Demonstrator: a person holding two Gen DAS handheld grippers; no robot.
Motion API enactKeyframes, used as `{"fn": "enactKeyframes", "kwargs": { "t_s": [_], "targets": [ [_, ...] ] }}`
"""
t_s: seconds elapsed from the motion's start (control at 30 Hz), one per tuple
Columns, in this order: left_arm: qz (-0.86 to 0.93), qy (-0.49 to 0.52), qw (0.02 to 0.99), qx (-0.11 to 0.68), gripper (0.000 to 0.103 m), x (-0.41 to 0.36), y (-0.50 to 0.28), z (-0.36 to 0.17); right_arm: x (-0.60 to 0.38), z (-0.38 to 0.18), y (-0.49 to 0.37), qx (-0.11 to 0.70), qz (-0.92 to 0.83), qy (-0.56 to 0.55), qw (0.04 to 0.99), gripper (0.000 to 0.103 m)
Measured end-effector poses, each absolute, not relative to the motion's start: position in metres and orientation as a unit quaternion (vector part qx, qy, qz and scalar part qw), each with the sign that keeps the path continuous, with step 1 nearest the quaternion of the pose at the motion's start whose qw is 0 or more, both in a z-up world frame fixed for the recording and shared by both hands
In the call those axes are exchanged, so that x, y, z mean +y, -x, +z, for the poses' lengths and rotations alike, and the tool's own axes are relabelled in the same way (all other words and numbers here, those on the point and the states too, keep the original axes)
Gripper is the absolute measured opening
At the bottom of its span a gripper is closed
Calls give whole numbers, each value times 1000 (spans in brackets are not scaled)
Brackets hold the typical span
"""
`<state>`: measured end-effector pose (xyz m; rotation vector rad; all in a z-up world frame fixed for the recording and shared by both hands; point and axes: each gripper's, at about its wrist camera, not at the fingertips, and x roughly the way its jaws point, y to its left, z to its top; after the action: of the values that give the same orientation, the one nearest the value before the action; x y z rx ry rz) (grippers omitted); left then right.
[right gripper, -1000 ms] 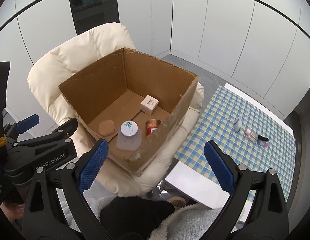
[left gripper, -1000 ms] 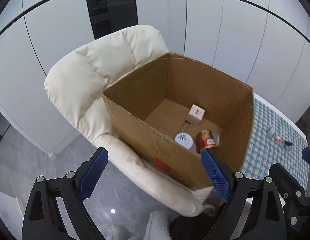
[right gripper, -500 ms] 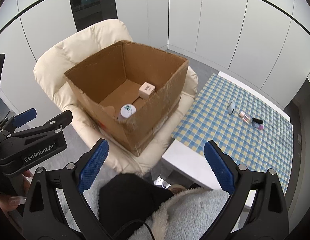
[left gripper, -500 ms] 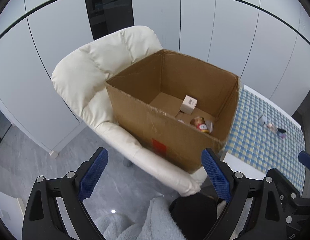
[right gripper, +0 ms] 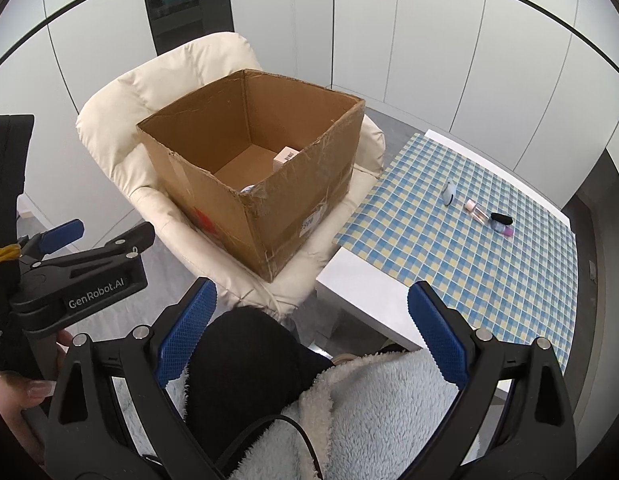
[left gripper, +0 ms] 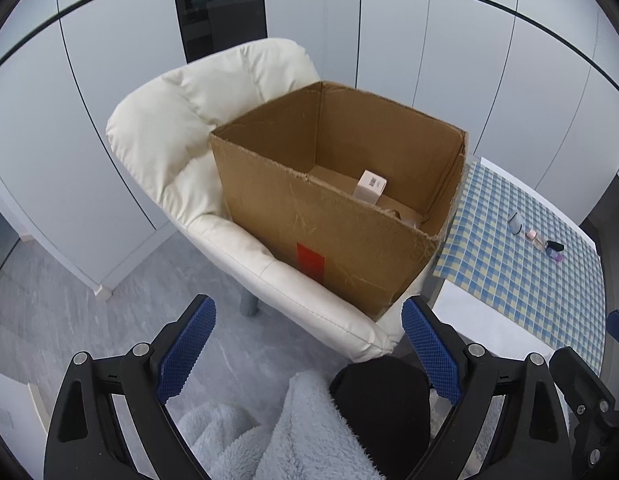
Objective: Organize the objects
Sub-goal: 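Move both open tools over the checked table toward the remaining items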
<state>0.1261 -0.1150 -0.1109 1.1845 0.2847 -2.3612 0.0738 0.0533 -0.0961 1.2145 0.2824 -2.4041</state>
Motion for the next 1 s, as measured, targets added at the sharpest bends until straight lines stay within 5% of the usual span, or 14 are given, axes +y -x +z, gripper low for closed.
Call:
{"fn": "enactKeyframes", "kwargs": {
  "t_s": [1.0],
  "targets": [
    [-877,-443,175,60,95,-51,-81,-113,120,-96,-65,55,-882,-444,149,98]
  ]
}}
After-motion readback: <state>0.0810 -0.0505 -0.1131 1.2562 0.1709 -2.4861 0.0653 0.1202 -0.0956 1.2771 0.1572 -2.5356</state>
